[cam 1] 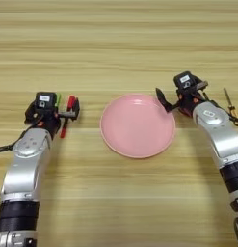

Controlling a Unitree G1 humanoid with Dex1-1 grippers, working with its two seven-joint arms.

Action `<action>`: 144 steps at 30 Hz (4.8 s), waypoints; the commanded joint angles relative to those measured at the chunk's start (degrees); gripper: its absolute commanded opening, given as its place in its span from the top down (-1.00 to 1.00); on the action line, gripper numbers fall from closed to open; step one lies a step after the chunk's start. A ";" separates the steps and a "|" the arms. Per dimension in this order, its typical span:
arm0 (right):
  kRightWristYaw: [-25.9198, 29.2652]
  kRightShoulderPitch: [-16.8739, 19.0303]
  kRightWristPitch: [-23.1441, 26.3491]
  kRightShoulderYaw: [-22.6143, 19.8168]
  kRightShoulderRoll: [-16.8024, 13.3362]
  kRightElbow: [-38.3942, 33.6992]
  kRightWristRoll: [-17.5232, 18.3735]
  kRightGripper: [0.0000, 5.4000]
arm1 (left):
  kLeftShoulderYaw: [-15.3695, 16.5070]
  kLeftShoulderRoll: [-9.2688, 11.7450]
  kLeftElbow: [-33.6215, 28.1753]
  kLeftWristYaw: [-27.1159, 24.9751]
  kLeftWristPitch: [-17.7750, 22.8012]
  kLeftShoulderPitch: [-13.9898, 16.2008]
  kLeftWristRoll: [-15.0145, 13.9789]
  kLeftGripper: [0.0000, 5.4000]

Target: Move the objects on the table

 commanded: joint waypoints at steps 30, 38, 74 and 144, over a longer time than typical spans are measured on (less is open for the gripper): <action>-2.66 -2.55 1.02 -0.85 2.00 0.23 0.43 -1.00 | -1.24 2.18 -7.93 -1.77 12.69 6.37 1.33 -0.99; -2.68 -2.47 0.95 -1.01 1.84 0.16 0.52 -1.00 | -1.96 1.72 -3.88 -1.22 11.19 5.04 2.01 -0.99; -2.67 -2.73 0.44 -2.28 1.11 0.98 0.89 -1.00 | -2.17 1.00 13.17 -0.39 2.84 -0.82 2.32 -0.99; -10.70 -6.47 -4.69 -9.87 0.38 9.87 2.95 -1.00 | -1.29 0.40 12.04 -2.09 0.05 -1.13 -0.22 0.85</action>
